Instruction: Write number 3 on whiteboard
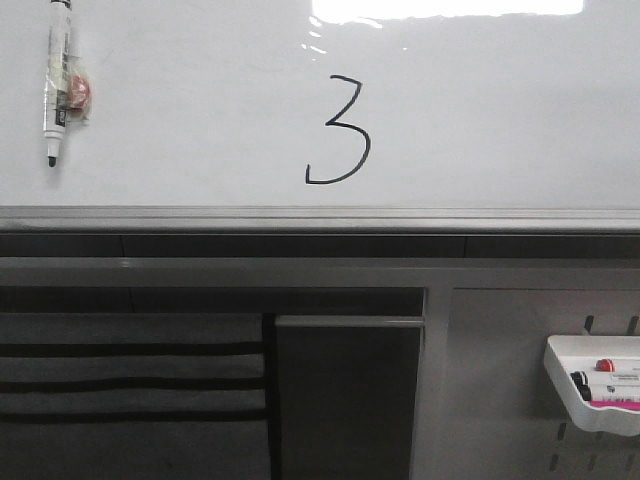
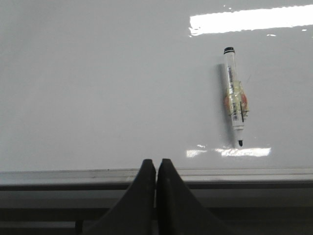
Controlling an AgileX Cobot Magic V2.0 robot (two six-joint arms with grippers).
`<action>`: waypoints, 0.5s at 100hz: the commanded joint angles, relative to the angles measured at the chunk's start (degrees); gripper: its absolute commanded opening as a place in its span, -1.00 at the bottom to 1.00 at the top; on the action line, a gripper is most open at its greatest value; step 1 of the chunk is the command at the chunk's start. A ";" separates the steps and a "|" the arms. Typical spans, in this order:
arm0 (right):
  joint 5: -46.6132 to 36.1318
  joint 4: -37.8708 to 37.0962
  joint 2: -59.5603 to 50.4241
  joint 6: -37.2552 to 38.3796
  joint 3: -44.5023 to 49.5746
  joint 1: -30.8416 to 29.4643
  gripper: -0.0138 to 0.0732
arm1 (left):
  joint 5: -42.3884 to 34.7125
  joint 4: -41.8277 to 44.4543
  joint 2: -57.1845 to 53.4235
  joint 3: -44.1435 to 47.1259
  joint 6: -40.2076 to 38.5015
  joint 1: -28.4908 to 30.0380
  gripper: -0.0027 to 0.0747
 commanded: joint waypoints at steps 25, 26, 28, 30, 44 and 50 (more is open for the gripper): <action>-4.11 -0.15 0.20 -0.62 -1.55 -0.45 -0.84 | -6.24 1.09 -1.55 1.96 -4.28 -0.52 -0.98; -4.11 -0.15 0.20 -0.62 -1.55 -0.45 -0.84 | -6.24 1.09 -1.55 1.96 -4.28 -0.52 -0.98; -4.11 -0.15 0.20 -0.62 -1.55 -0.45 -0.84 | -6.24 1.09 -1.55 1.96 -4.28 -0.52 -0.98; -4.11 -0.15 0.20 -0.62 -1.55 -0.45 -0.84 | -6.24 1.09 -1.55 1.96 -4.28 -0.52 -0.98; -4.11 -0.15 0.20 -0.62 -1.55 -0.45 -0.84 | -6.24 1.09 -1.55 1.96 -4.28 -0.52 -0.98; -4.11 -0.15 0.20 -0.62 -1.55 -0.45 -0.84 | -6.24 1.09 -1.55 1.96 -4.28 -0.52 -0.98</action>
